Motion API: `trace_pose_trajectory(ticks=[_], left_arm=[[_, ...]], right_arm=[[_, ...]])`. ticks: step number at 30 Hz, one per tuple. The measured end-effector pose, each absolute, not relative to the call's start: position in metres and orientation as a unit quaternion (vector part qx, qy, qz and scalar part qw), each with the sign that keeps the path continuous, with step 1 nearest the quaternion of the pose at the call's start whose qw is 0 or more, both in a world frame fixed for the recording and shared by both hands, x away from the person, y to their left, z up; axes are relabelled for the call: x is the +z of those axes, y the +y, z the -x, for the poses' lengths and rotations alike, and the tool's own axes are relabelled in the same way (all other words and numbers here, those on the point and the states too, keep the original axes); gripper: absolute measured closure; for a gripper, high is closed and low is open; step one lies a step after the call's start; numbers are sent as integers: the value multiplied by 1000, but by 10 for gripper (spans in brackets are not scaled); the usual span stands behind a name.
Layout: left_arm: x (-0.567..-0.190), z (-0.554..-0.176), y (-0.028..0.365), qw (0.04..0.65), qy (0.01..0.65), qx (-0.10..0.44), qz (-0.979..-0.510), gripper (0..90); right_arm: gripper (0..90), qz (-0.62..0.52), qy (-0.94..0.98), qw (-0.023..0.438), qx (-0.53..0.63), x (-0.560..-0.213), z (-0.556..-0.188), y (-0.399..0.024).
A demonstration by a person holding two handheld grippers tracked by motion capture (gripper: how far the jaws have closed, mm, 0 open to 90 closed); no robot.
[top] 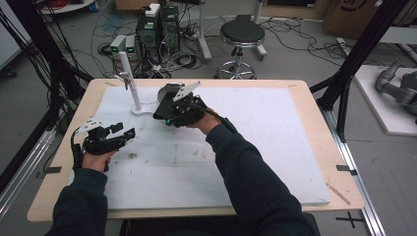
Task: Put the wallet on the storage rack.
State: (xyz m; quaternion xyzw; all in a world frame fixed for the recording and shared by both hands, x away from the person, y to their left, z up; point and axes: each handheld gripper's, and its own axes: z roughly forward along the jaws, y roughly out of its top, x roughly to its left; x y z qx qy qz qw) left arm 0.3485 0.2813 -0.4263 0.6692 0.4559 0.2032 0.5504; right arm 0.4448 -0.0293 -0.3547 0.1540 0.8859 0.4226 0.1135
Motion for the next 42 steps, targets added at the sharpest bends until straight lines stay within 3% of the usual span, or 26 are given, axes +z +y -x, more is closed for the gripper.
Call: trace_pose_trajectory(ticks=[13, 16, 24, 33, 42], left_arm=[[-427, -350, 280, 551, 454, 202, -670, 336], [-427, -350, 278, 557, 452, 201, -667, 322], [-427, -351, 272, 561, 445, 207, -666, 266], [-426, -350, 269, 554, 443, 210, -674, 266], [-424, -346, 264, 555, 434, 210, -679, 266]], right_arm=[[254, -213, 850, 146, 459, -335, -439, -104], [211, -225, 840, 177, 460, -338, -430, -132], [209, -267, 830, 244, 425, -362, -394, -204], [209, -338, 805, 240, 424, -400, -362, -265], [209, -371, 798, 235, 412, -413, -353, -282]])
